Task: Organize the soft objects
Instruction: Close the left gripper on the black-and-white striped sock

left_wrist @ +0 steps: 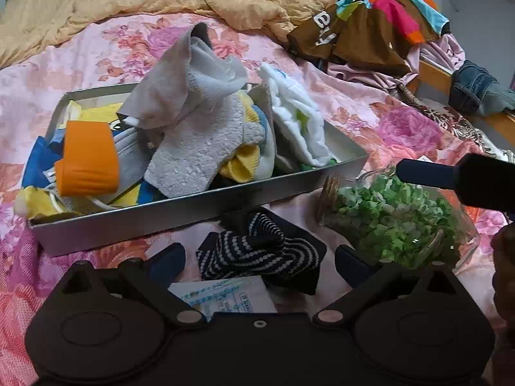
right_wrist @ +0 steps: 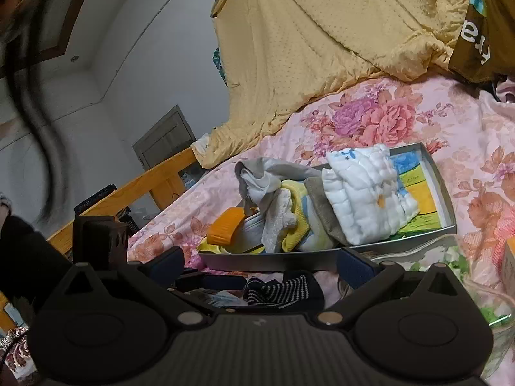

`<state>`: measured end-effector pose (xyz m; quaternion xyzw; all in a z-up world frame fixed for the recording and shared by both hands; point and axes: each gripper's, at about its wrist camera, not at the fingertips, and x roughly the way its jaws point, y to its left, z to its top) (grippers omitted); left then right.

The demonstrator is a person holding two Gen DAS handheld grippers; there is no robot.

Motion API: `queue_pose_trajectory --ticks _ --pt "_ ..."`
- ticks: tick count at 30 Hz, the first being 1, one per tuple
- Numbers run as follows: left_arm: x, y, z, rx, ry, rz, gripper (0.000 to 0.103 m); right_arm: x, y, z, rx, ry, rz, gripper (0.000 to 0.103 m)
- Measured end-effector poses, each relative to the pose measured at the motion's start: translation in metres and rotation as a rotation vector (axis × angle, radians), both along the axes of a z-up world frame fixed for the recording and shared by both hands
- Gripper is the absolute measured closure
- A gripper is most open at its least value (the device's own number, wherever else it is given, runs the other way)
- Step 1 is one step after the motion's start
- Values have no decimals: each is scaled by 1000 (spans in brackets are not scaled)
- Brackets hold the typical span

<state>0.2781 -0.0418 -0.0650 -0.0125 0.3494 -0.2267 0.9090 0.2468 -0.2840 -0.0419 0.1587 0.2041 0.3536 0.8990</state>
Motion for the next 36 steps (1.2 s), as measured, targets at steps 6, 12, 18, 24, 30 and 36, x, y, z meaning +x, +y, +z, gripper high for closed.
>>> queue_pose_trajectory --ticks 6,12,18,24,30,36 --pt "9 -2 -2 -31 2 12 7 3 2 0 22 -4 49 0" --pt "10 1 -9 -53 13 13 8 6 13 1 34 -34 105 0" --pt "14 1 -9 -94 14 11 17 12 26 3 53 -56 143 0" --pt "18 9 -12 -149 28 18 31 22 34 11 86 -72 177 0" --pt "22 10 -13 -160 38 26 45 43 48 25 59 -58 256 0" --pt "21 11 -13 -139 37 59 61 49 57 27 33 26 266 0"
